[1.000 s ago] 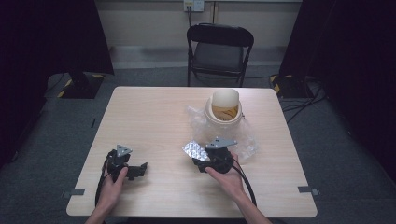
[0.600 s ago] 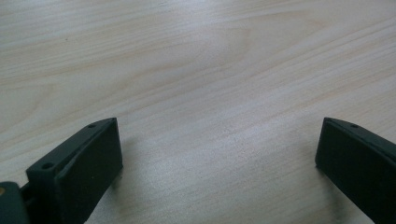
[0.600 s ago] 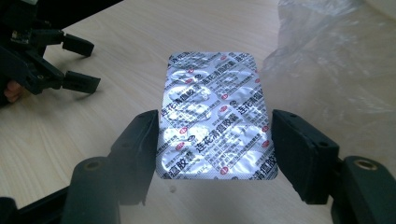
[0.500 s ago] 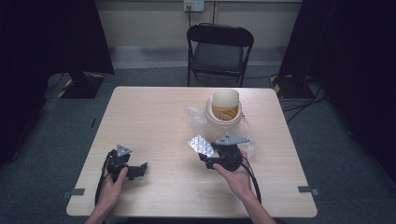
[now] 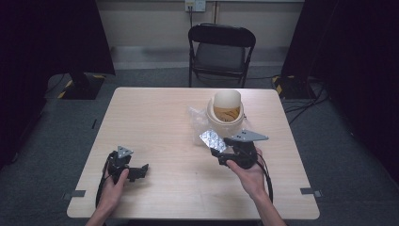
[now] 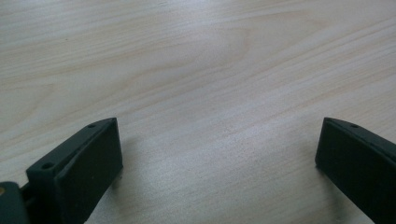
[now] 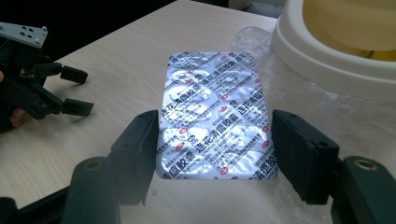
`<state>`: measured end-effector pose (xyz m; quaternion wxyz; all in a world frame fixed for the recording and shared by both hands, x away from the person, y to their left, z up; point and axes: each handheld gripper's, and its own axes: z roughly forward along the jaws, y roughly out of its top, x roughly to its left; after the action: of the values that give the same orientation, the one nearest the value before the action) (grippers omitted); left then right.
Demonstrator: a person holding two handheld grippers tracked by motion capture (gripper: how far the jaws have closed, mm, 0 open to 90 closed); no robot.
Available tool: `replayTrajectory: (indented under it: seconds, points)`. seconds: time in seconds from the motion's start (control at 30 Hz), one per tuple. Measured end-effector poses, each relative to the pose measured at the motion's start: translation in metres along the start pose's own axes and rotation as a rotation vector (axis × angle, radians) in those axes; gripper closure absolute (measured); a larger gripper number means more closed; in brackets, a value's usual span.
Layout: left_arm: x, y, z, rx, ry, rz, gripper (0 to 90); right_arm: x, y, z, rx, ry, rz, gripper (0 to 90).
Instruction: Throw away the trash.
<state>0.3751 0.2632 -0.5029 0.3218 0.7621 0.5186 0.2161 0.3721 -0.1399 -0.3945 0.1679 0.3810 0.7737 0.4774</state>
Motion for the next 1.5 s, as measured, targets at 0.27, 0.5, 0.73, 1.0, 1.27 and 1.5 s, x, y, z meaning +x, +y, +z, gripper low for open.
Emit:
replayTrajectory:
  seconds: [0.27,0.5,0.73,1.0,1.27,1.5]
  points:
    - [0.0,0.0,0.0,-0.003,-0.003,-0.007,0.0,-0.006,0.011,-0.016,-0.031,-0.027,0.014,34.1]
    - [0.0,0.0,0.0,-0.003,-0.002,-0.006,0.0,-0.016,0.024,-0.028,-0.032,-0.074,0.002,34.1]
    - [0.0,0.0,0.0,-0.003,-0.002,-0.006,0.0,-0.032,0.033,-0.023,0.001,-0.115,0.006,34.1]
    - [0.0,0.0,0.0,-0.003,-0.002,-0.006,0.0,-0.049,0.039,-0.011,0.035,-0.156,0.017,34.1]
    - [0.0,0.0,0.0,-0.003,-0.002,-0.006,0.0,-0.056,0.039,-0.001,0.051,-0.166,0.038,34.1]
    - [0.0,0.0,0.0,-0.003,-0.002,-0.007,0.0,-0.059,0.046,0.003,0.056,-0.178,0.048,34.1]
